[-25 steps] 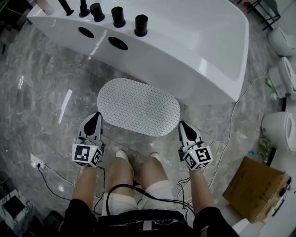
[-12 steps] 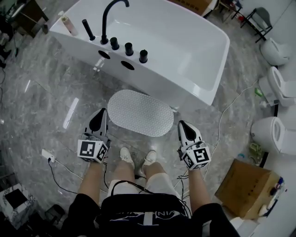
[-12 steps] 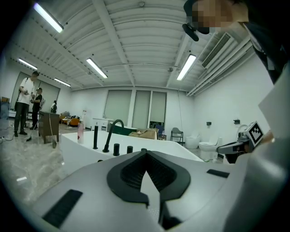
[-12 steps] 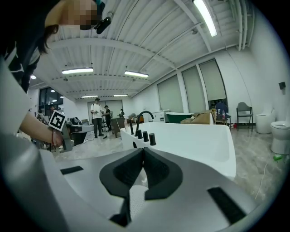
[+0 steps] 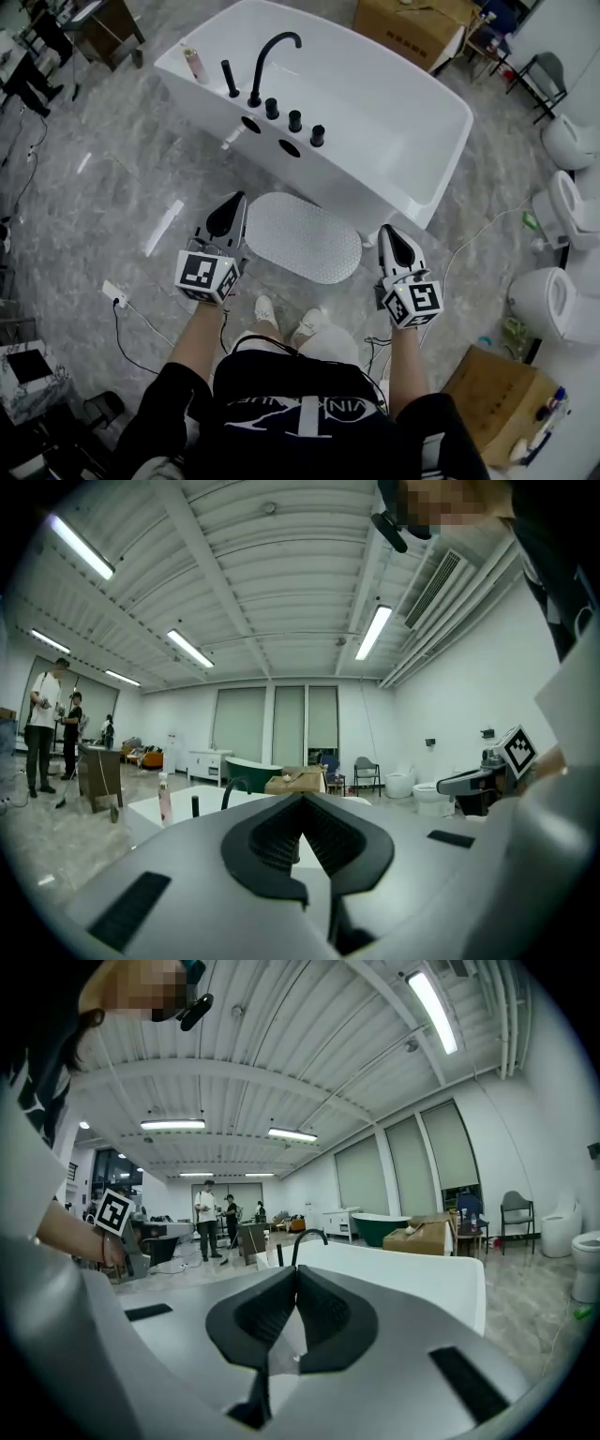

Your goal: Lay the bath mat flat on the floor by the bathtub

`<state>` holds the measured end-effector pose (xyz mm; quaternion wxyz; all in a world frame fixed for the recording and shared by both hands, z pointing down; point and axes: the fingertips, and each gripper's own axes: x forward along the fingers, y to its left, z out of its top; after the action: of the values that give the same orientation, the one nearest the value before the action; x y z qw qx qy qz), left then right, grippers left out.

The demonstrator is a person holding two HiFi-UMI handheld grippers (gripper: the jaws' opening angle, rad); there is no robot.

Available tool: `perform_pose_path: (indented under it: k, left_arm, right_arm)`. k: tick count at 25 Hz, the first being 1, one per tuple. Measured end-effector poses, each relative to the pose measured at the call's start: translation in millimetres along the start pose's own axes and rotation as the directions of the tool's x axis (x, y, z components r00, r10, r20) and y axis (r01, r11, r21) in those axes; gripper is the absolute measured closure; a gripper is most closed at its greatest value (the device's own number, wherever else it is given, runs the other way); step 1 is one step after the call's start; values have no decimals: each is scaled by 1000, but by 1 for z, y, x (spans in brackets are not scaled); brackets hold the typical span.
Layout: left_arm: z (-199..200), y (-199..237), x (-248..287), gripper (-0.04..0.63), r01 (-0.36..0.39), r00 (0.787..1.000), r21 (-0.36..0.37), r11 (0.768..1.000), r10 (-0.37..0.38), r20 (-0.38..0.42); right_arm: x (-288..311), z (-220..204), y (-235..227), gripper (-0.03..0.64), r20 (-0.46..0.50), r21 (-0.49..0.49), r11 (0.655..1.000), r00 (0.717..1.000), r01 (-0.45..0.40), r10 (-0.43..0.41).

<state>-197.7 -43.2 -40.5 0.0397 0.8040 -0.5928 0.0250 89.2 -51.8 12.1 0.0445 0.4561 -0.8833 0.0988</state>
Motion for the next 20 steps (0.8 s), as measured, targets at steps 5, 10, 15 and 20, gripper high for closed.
perform_pose_path:
  k: [5,10,15,20]
  left_arm:
    - [54,-8,-11,581,3,999,-3,1000,-3,46]
    - [90,-7,-30,581,-18,998,-107,994,25,63]
    - [120,-6,-34,581,-31,993,-53,998,37,113]
    - [136,4,-40,581,-33,988,3,999,33,151]
  right_arm:
    - [-6,42,9,592,26,-13,999,999,-34,34]
    - [-12,74,26,592,49,7,996,995,-87,87]
    - [-17,96,31,592,55,-33,995,994,-97,99]
    - [-10,107,40,592,72,-45,995,993,-90,93]
